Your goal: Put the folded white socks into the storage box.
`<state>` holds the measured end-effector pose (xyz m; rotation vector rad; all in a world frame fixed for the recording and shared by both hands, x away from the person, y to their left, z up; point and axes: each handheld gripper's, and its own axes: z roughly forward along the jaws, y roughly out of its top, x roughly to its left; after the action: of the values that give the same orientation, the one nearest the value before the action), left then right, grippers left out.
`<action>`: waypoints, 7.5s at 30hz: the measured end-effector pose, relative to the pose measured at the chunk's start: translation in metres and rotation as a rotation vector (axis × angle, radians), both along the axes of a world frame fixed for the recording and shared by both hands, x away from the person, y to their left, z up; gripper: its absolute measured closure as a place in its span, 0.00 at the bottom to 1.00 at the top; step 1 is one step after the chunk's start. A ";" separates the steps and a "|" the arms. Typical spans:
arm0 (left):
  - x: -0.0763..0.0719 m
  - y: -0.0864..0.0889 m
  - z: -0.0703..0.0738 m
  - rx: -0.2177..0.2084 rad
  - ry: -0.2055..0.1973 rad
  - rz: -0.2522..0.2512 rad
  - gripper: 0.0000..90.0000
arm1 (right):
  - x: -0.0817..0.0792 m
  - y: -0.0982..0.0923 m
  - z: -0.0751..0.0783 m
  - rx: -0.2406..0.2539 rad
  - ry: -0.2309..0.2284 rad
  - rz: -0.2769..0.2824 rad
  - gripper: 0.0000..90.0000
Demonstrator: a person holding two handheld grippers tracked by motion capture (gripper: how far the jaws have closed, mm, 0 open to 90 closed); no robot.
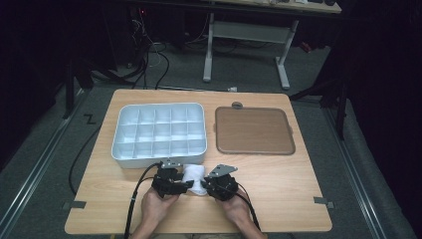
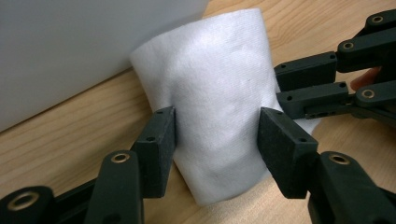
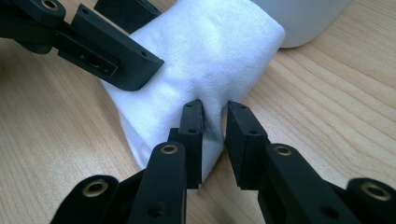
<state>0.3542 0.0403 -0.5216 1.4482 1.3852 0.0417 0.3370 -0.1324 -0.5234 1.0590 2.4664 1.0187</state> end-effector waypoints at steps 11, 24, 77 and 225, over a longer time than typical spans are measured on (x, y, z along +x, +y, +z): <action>-0.005 0.016 0.003 -0.001 0.007 0.019 0.50 | -0.004 0.012 0.002 -0.002 -0.011 0.035 0.82; 0.007 0.024 0.016 -0.081 -0.018 0.089 0.39 | -0.008 0.002 0.017 0.041 -0.050 0.010 0.80; 0.016 0.021 0.003 -0.110 0.064 0.056 0.81 | -0.009 -0.147 -0.008 -0.017 -0.070 -0.470 0.49; 0.112 0.082 0.052 0.075 0.102 0.142 0.85 | -0.010 -0.146 -0.008 -0.019 -0.064 -0.465 0.43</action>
<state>0.4663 0.1226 -0.4698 1.4279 1.5839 0.1130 0.3270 -0.2780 -0.5316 1.4739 2.0300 0.8593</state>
